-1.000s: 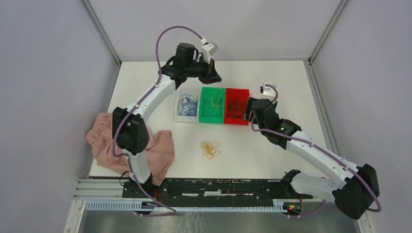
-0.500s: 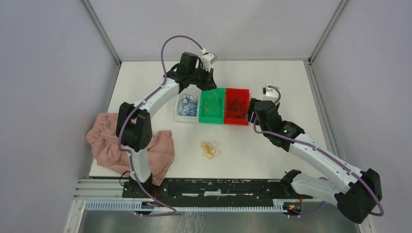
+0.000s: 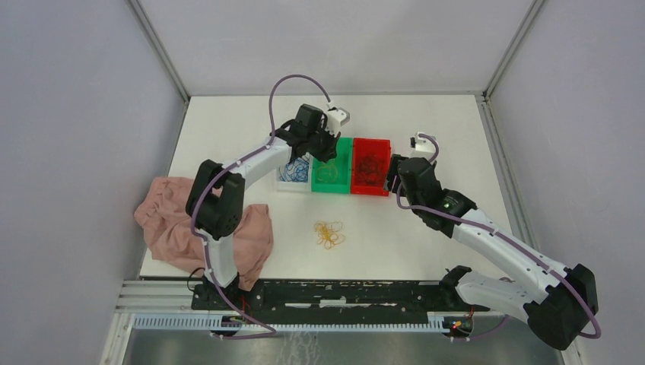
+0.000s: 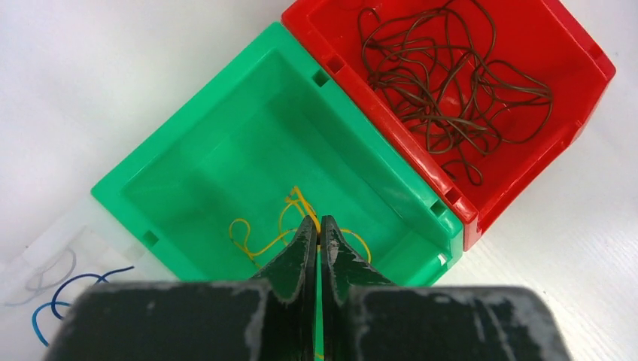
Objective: Untangle the cables
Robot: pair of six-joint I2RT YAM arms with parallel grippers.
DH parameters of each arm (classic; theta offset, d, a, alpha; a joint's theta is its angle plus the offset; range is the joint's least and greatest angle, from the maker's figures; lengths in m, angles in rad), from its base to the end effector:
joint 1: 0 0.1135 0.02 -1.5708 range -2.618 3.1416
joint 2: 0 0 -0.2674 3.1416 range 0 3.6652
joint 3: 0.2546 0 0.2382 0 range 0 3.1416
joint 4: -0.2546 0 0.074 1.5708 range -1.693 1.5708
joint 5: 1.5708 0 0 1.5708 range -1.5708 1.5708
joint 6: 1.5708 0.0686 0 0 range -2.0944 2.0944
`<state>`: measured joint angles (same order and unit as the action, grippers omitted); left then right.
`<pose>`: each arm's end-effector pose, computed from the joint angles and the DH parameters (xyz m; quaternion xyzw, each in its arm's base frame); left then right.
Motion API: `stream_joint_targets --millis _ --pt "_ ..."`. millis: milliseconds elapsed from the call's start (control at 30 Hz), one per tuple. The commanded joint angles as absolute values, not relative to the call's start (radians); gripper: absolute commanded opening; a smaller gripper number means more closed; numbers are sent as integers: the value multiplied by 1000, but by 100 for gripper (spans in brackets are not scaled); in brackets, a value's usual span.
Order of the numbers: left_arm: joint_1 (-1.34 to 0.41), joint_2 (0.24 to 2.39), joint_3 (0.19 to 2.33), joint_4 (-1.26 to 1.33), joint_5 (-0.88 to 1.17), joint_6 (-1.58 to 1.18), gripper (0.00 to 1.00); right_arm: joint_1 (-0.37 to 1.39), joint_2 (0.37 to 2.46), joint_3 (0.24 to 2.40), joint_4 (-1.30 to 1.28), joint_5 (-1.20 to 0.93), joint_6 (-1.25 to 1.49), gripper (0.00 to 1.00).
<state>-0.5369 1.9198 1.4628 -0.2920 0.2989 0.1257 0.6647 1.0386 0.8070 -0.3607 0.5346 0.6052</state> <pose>0.3738 -0.2460 0.2219 0.3511 0.8379 -0.2143 0.3588 0.2048 0.1161 0.2751 0.0988 0.8547 0.0811 0.5032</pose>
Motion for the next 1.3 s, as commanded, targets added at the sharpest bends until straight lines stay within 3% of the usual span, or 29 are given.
stream_joint_targets --millis 0,200,300,367,400,633,867,1067,1267 --pt "-563 1945 1457 -178 213 213 3 660 1011 829 -347 534 601 69" --pt "-572 2007 1507 -170 204 222 7 660 999 822 -348 526 597 68" --pt "-573 2011 1564 -254 224 240 34 660 1000 822 -348 523 594 68" --pt "-571 1998 1595 -312 239 255 58 660 1001 823 -342 521 592 68" --pt "-570 1987 1604 -335 245 259 64 660 1001 823 -338 520 592 68" --pt "-565 1874 1650 -465 305 282 87 661 1021 835 -333 491 591 68" --pt "-560 1780 1653 -548 317 287 87 661 1018 830 -320 430 595 68" --pt "-554 1758 1601 -522 367 264 76 662 1015 809 -321 404 612 68" --pt "-556 1888 1699 -465 449 143 68 661 998 790 -324 399 611 67"
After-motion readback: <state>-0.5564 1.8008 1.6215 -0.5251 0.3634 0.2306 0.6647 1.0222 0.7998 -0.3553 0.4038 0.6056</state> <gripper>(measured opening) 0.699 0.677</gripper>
